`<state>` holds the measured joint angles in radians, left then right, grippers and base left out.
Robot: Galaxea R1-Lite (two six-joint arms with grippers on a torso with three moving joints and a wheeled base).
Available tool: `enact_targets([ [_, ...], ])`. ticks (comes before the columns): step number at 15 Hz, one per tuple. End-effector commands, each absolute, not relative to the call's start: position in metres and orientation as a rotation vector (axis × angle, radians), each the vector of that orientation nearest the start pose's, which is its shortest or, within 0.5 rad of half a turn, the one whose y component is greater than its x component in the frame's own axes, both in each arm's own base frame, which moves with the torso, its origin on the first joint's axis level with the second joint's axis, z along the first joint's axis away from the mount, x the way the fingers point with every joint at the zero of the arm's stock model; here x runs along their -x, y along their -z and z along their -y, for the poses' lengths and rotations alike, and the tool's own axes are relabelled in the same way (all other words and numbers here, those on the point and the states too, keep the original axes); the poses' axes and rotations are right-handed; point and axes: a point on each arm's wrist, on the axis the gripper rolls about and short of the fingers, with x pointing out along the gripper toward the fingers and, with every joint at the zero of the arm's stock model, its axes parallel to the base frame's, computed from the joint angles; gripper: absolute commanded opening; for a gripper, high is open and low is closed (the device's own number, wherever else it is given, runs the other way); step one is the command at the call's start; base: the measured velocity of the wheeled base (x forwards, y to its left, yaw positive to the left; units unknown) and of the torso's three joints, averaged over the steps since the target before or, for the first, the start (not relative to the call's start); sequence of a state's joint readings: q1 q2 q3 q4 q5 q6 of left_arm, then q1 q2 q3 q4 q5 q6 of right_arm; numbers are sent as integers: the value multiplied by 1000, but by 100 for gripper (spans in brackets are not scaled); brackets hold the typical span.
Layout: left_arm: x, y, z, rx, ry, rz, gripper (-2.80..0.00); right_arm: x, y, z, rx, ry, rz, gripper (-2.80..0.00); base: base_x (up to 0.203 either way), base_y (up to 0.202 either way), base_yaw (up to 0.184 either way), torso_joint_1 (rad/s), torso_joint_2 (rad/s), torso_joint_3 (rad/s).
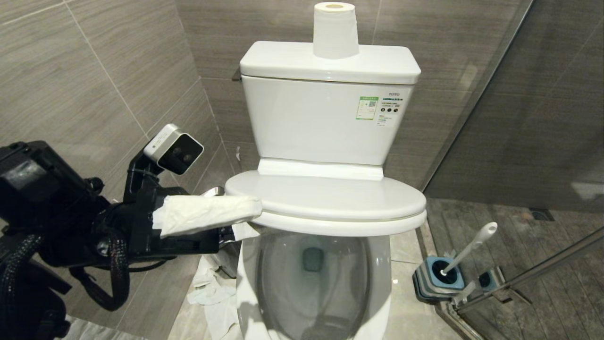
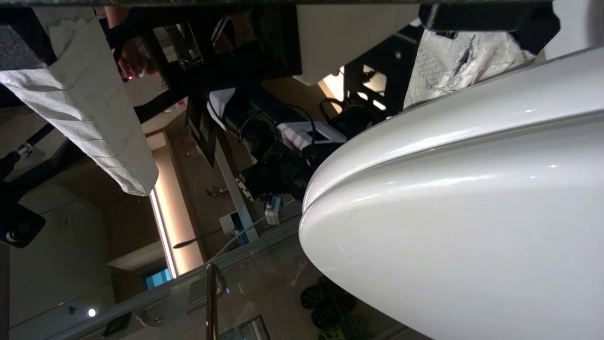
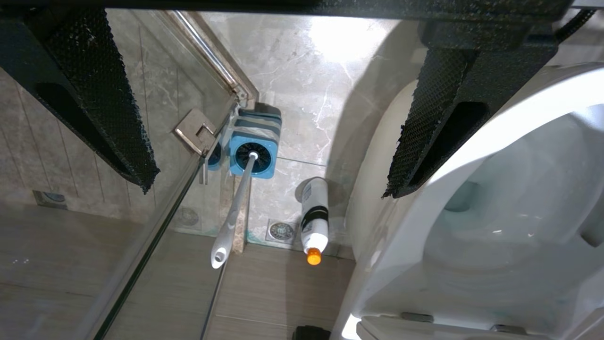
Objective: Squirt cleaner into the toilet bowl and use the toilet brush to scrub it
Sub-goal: Use the left hand to lift the toilet lid slightly
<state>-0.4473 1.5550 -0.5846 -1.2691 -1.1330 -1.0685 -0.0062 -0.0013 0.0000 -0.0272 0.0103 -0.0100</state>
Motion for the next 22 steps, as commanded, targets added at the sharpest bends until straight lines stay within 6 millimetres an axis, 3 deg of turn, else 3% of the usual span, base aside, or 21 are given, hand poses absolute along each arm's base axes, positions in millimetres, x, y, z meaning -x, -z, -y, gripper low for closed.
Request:
enact_targets([
  [1, -218, -229, 129, 713, 1560, -533, 0, 22, -75, 0, 11, -5, 18, 0, 0, 0, 0, 0, 0, 0],
  [11, -237, -275, 138, 694, 1582, -481, 0, 22, -75, 0, 11, -4, 20, 0, 0, 0, 0, 0, 0, 0],
  [22, -293, -298, 158, 676, 1584, -420, 0, 22, -75, 0, 11, -5, 19, 0, 0, 0, 0, 0, 0, 0],
])
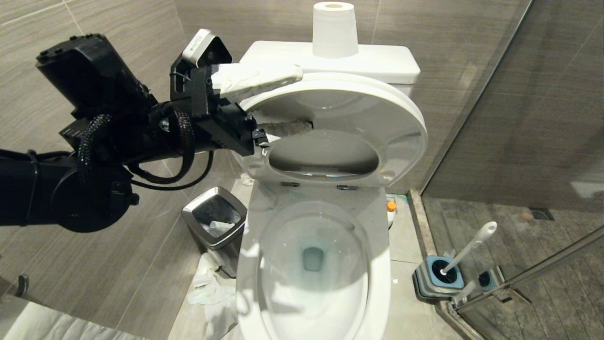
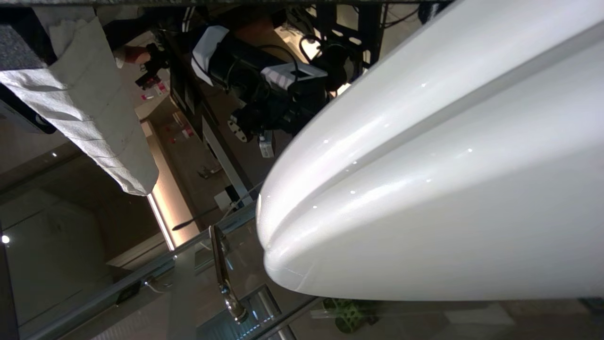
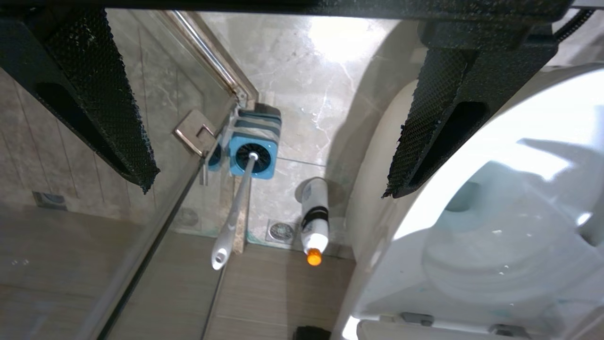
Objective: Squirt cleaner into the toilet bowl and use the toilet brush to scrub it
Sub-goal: Use the left hand to lift the toilet lid slightly
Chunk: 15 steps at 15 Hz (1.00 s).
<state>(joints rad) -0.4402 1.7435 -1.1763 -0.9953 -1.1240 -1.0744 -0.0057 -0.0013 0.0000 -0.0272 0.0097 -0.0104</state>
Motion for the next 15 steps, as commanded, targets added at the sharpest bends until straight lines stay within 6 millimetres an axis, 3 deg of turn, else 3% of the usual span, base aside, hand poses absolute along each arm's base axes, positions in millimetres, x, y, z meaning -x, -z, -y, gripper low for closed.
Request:
enact_targets([
  [1, -296, -299, 157, 675, 1581, -414, 0, 22, -75, 0, 11, -4, 20, 0, 0, 0, 0, 0, 0, 0],
  [7, -307, -315, 149, 663, 1562, -366, 0, 22, -75, 0, 11, -5, 19, 0, 0, 0, 0, 0, 0, 0],
  [12, -334, -332, 147, 651, 1542, -322, 0, 22, -75, 0, 11, -5, 18, 0, 0, 0, 0, 0, 0, 0],
  [15, -358, -329, 152, 659, 1529, -334, 0, 22, -75, 0, 11, -5, 18, 0, 0, 0, 0, 0, 0, 0],
])
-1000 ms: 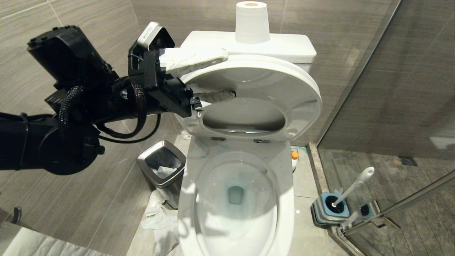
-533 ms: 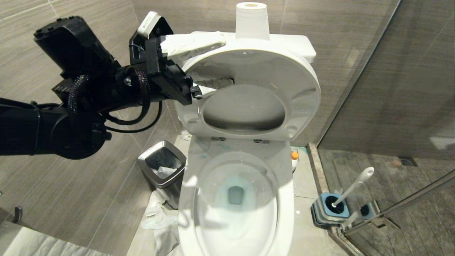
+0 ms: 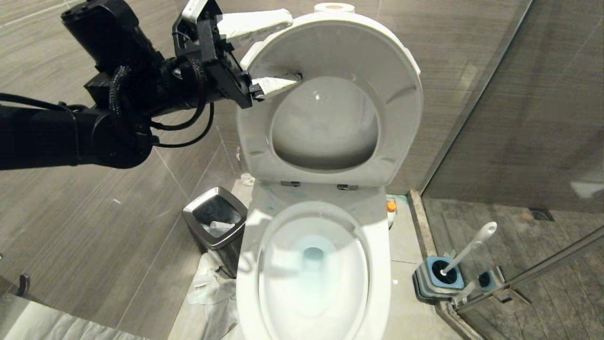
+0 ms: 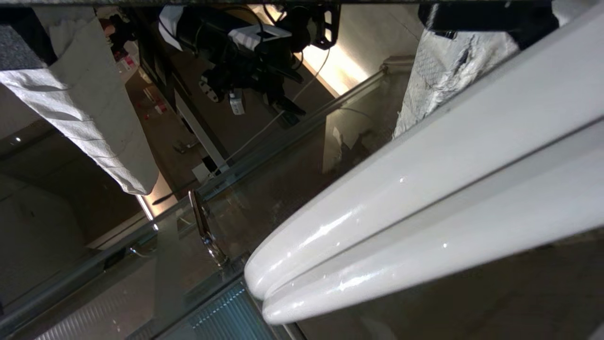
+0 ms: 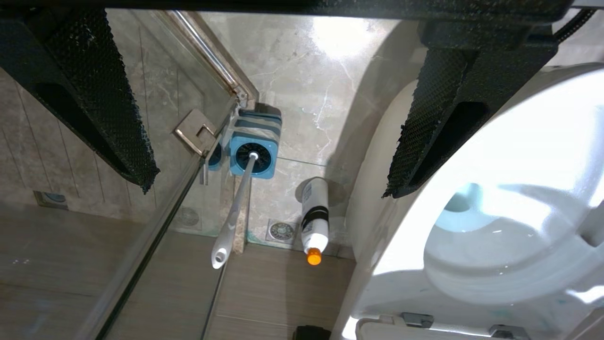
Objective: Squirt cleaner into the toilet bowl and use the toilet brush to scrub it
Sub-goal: Use the left hand to lift the toilet lid slightly
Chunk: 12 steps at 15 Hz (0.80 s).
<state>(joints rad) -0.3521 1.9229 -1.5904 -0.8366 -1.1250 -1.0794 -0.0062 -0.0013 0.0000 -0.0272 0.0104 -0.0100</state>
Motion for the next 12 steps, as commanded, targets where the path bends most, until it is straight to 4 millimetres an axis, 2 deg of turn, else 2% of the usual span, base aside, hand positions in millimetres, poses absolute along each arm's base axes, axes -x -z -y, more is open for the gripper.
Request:
enact_targets([
  [1, -365, -327, 152, 658, 1524, -328, 0, 22, -75, 0, 11, -4, 20, 0, 0, 0, 0, 0, 0, 0],
  [3, -377, -321, 153, 662, 1513, -330, 0, 22, -75, 0, 11, -5, 18, 0, 0, 0, 0, 0, 0, 0],
  [9, -408, -318, 150, 644, 1500, -277, 0, 22, -75, 0, 11, -4, 20, 0, 0, 0, 0, 0, 0, 0],
  [12, -426, -303, 151, 650, 1484, -282, 0, 22, -75, 0, 11, -5, 18, 0, 0, 0, 0, 0, 0, 0],
])
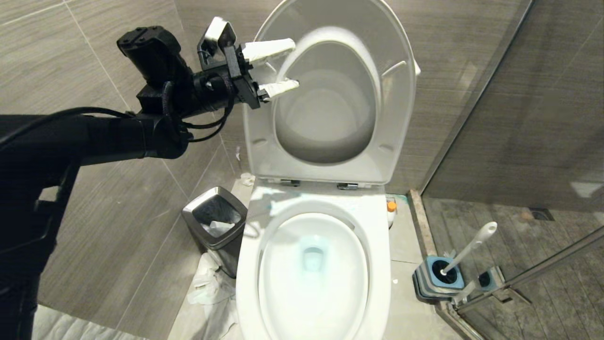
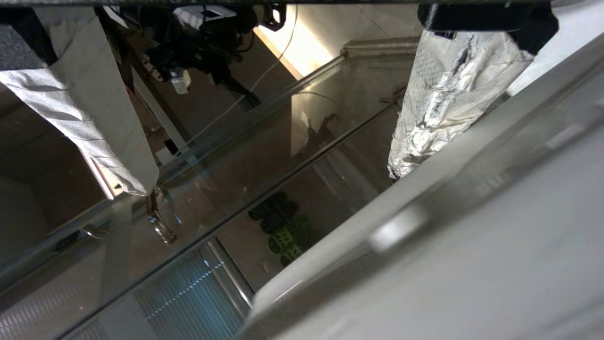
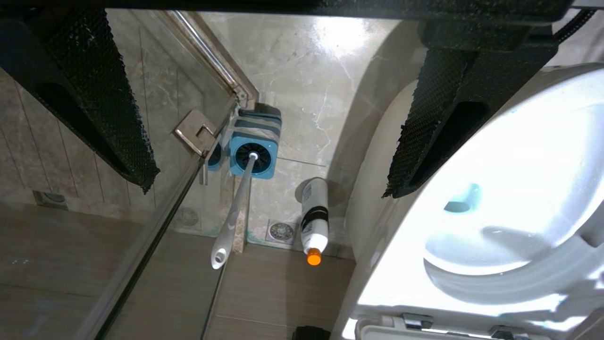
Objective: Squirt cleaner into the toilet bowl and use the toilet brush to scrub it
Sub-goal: Use the left hand to lift the toilet lid slightly
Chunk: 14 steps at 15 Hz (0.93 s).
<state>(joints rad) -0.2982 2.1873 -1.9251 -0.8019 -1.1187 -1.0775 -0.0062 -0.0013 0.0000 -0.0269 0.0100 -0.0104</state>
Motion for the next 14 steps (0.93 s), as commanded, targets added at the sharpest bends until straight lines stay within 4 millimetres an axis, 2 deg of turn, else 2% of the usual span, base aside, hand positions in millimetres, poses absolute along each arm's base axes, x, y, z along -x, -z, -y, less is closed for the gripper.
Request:
enact_targets([
  [1, -429, -298, 152, 656, 1477, -287, 0, 22, -75, 0, 11, -5, 19, 0, 0, 0, 0, 0, 0, 0],
  [4, -440, -281, 155, 659, 1453, -248, 0, 22, -75, 0, 11, -5, 19, 0, 0, 0, 0, 0, 0, 0],
  [8, -449, -270, 157, 692, 1384, -169, 0, 22, -75, 0, 11, -5, 19, 0, 0, 0, 0, 0, 0, 0],
  [10, -456, -257, 161, 672, 1351, -100, 0, 22, -75, 0, 11, -5, 19, 0, 0, 0, 0, 0, 0, 0],
  [14, -462, -245, 165, 624, 1306, -33, 0, 22, -75, 0, 11, -4, 20, 0, 0, 0, 0, 0, 0, 0],
])
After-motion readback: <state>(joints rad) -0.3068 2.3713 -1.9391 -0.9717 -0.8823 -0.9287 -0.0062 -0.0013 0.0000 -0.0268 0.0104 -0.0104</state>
